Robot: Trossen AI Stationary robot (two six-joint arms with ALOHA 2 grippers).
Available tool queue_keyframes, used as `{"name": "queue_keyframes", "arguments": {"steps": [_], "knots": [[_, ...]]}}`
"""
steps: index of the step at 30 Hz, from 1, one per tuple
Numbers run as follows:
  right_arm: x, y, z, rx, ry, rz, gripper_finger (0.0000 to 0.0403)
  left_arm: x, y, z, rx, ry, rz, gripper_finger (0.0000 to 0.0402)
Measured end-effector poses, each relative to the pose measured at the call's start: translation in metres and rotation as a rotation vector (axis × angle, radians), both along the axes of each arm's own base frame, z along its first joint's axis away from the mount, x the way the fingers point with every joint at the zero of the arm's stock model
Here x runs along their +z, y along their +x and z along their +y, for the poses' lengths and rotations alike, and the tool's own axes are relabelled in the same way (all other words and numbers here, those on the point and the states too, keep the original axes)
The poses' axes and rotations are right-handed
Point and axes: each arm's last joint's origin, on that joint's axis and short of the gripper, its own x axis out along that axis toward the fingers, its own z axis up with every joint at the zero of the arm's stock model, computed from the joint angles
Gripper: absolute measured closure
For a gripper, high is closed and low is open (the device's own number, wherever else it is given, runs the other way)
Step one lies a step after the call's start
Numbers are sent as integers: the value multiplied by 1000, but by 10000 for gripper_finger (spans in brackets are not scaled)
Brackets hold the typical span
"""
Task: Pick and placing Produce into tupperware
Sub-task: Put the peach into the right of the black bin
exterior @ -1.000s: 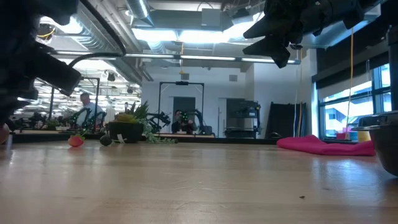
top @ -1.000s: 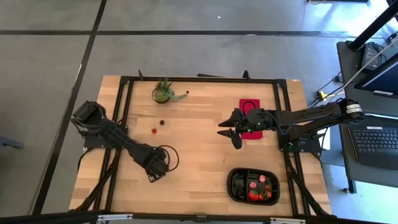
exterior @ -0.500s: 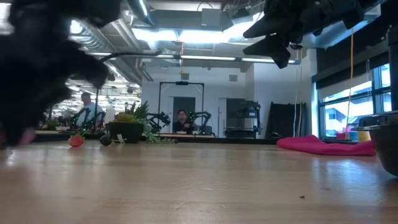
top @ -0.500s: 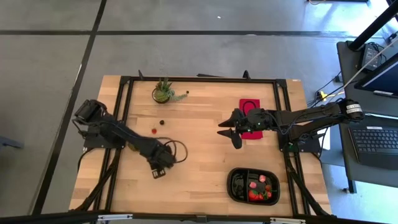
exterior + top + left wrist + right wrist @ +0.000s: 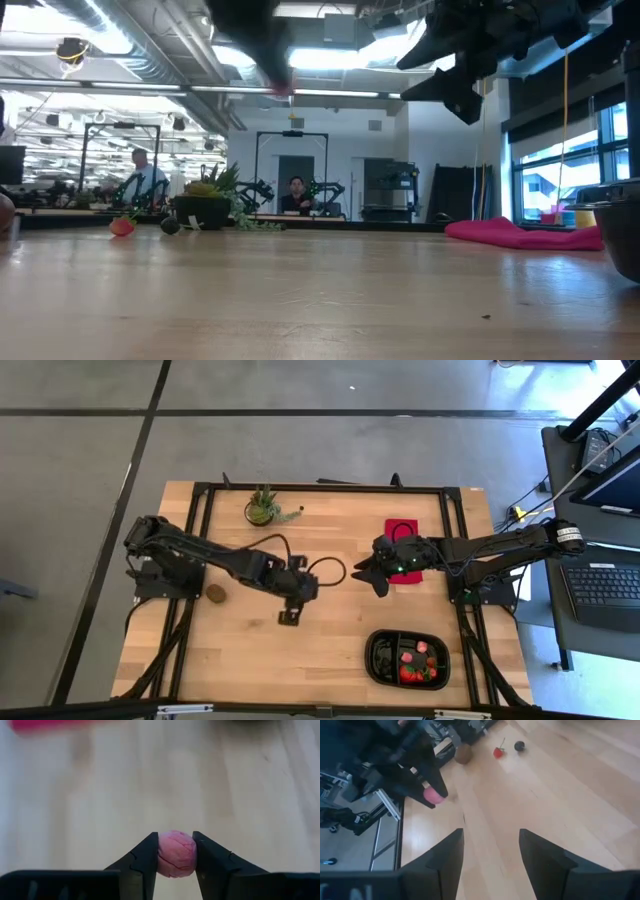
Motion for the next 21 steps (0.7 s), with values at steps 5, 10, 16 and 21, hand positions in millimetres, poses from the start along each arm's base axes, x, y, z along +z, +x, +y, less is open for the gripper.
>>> {"name": "queue_keyframes", "arguments": {"steps": [5, 10, 16, 21], "knots": [[5, 2, 0, -1, 6, -59, 210, 16, 14, 3, -58, 175, -165, 287], [16, 6, 0, 25, -59, -183, 210, 28, 24, 4, -65, 307, -305, 297], [24, 8, 0, 35, -95, -270, 210, 36, 30, 7, -57, 409, -387, 297], [24, 8, 1, 40, -101, -270, 210, 38, 32, 15, -31, 415, -399, 285]]}}
